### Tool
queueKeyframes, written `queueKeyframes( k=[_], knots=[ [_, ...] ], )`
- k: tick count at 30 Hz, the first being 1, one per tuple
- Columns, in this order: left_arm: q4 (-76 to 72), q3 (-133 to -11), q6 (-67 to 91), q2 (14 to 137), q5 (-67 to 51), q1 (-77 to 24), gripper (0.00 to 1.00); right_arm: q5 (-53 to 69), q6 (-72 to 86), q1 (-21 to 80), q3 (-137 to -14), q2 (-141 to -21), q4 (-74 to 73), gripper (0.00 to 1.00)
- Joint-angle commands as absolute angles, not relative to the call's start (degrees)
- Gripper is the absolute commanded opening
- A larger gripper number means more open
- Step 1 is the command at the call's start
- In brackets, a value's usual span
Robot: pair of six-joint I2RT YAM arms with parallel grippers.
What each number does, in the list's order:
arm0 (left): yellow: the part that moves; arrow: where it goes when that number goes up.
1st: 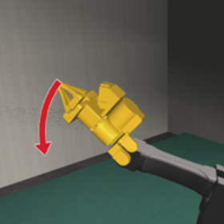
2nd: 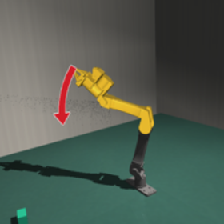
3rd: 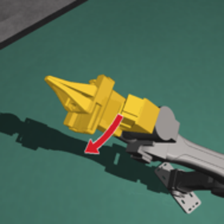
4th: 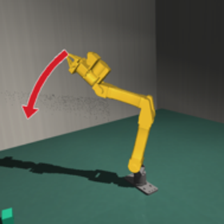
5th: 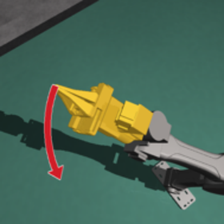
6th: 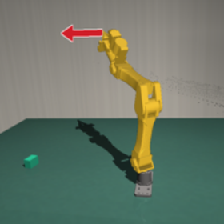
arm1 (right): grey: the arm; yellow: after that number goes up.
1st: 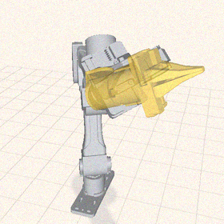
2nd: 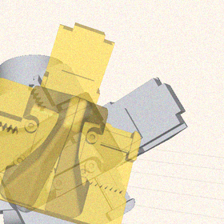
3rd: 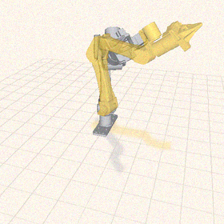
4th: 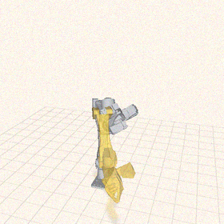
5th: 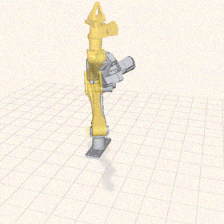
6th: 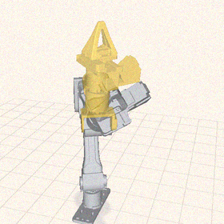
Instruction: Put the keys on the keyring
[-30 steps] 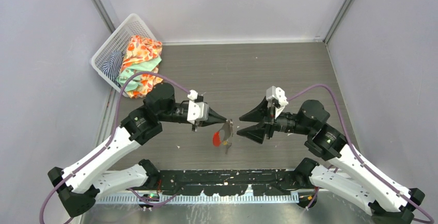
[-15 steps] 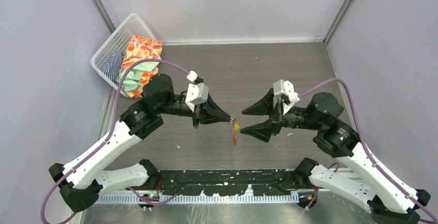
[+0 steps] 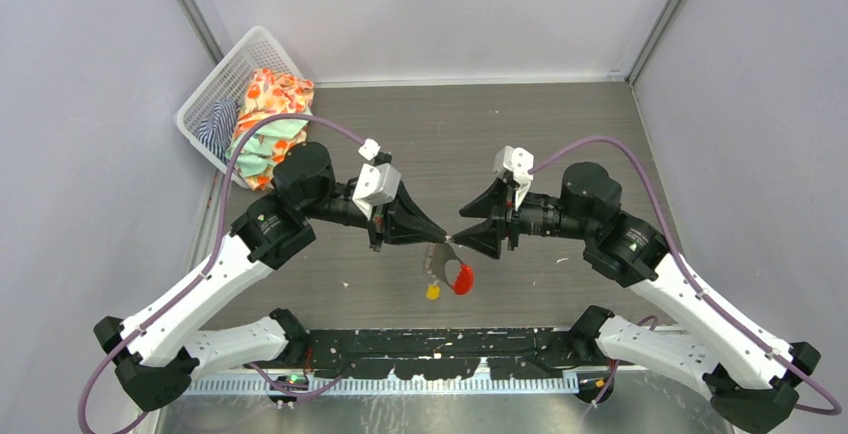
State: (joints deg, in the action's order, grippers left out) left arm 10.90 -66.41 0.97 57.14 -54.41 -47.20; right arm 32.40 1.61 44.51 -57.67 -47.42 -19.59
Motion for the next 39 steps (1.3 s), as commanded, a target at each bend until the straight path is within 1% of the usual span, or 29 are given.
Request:
queueKeyframes(
  k=[1,6,11,17,22,28,34,39],
  knots=[
    [7.22,-69.09,-2.07,56.73,-58.48,-47.46,0.00,29.44,3.21,44.51,-59.90,-48.11,-14.90,0.58],
    [9.40,-68.80,-6.33,56.72,-59.81,-47.44,0.00,27.89,7.18,44.54,-58.84,-47.80,-12.06,0.59],
    [12.32,-68.72,-10.19,56.69,-59.94,-47.43,0.00,27.05,9.40,44.53,-58.36,-46.28,-12.89,0.60],
    [14.19,-69.43,-12.60,56.77,-59.27,-47.40,0.00,26.74,6.65,44.47,-59.83,-44.12,-21.34,0.60],
    [13.26,-69.39,-11.63,56.86,-58.02,-47.45,0.00,33.77,5.13,44.48,-60.02,-42.28,-24.97,0.67],
    [11.96,-69.09,-9.89,57.21,-56.87,-47.43,0.00,37.87,7.80,44.48,-59.42,-42.47,-21.06,0.77],
    [11.65,-69.16,-9.85,57.46,-56.25,-47.39,0.00,36.78,7.74,44.81,-59.44,-44.02,-19.69,0.80],
    [11.53,-69.31,-9.80,57.65,-56.49,-47.45,0.00,29.13,7.03,45.64,-59.85,-45.27,-19.33,0.81]
  ],
)
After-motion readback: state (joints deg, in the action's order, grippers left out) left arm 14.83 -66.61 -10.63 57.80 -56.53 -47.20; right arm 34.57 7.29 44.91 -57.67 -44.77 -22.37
